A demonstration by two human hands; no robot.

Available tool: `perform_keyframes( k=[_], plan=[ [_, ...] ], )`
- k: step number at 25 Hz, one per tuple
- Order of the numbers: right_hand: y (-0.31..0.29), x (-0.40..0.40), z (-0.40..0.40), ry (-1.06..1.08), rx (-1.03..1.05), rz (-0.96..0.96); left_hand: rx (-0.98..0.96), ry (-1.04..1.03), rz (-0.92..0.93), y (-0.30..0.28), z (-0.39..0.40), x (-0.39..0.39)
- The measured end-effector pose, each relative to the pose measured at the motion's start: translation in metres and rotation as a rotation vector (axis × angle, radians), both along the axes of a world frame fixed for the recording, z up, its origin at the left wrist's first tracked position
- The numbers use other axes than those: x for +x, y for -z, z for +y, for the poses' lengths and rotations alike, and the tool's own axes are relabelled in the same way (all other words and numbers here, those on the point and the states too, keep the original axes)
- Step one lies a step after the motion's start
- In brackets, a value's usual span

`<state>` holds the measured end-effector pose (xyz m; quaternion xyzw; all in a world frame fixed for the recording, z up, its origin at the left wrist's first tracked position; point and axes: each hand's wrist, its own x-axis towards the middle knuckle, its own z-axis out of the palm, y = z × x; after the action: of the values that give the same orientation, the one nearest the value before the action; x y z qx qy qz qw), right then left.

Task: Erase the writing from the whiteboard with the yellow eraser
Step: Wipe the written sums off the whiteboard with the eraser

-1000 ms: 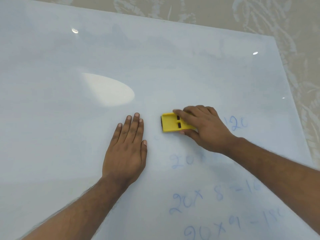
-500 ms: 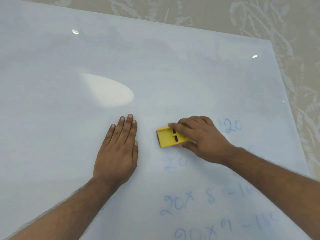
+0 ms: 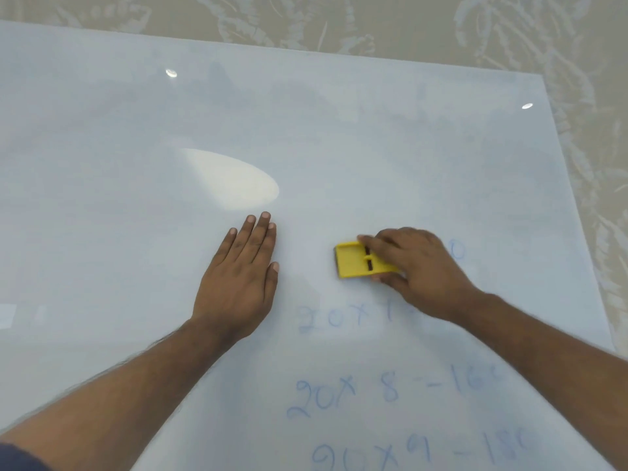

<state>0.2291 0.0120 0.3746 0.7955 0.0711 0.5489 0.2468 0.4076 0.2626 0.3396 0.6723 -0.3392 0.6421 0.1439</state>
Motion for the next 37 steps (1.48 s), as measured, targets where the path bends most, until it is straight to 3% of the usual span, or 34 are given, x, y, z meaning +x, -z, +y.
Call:
perform_keyframes(
  k=[6,12,16,23,30,37],
  plan=[
    [-0.034,-0.007,-0.016,-0.042,0.147,-0.096,0.005,0.018,0.016,-0.003,-0.020,0.002],
    [0.009,0.006,-0.006,-0.129,0.017,0.003,-0.037,0.046,-0.022,0.005,-0.023,0.010],
    [0.015,-0.028,-0.049,-0.046,-0.016,0.023,-0.037,0.040,-0.010,0.008,-0.019,0.013],
    [-0.037,-0.028,-0.060,-0.055,0.217,-0.165,-0.066,0.033,-0.005,0.014,-0.021,0.010],
    [0.019,-0.052,-0.089,-0.042,0.104,-0.004,-0.074,0.030,0.003,0.027,-0.018,0.014],
    [-0.021,-0.070,-0.119,-0.017,0.342,-0.157,-0.092,0.023,0.004,0.031,-0.019,0.013]
  ],
)
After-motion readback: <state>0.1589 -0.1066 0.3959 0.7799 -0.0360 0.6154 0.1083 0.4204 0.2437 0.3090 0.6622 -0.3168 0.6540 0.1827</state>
